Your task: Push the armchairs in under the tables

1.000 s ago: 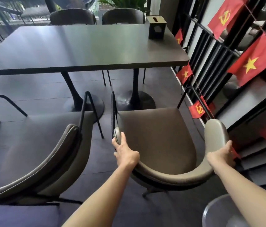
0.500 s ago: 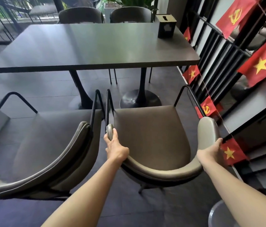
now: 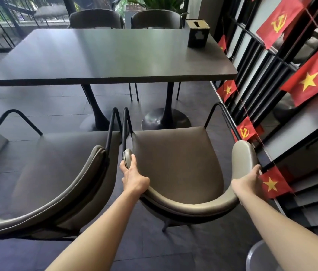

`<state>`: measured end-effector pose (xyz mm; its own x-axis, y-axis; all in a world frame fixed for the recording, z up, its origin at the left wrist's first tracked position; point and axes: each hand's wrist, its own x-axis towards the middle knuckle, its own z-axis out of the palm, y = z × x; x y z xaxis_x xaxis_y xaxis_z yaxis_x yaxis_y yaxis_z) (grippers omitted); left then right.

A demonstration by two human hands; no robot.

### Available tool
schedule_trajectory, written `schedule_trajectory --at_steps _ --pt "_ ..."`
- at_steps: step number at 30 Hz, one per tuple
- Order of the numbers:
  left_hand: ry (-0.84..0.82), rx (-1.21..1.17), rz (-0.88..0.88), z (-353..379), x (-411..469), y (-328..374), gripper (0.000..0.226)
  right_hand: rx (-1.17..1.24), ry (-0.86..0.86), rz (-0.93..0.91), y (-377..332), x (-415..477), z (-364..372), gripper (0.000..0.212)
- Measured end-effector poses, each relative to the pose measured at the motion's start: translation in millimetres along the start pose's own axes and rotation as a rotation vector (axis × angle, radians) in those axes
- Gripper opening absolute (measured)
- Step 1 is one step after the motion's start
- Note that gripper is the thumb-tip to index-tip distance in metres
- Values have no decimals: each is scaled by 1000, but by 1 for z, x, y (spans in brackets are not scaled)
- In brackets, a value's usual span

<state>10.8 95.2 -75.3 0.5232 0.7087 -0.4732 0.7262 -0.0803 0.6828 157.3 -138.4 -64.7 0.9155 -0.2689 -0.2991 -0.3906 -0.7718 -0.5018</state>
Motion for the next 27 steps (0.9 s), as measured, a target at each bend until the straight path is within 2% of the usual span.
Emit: schedule_trajectory --at_steps 10,18,24,27 --pt "-15 18 -1 -2 0 0 96 14 -4 20 -1 2 1 85" --pt "14 111 3 -7 -5 6 83 -27 -18 43 -5 4 3 88" --pt "5 145 -69 -5 -16 24 67 -154 -76 -62 -20 -8 5 82" --pt "10 154 -87 -13 -18 35 59 -246 -144 -196 -35 -26 5 75"
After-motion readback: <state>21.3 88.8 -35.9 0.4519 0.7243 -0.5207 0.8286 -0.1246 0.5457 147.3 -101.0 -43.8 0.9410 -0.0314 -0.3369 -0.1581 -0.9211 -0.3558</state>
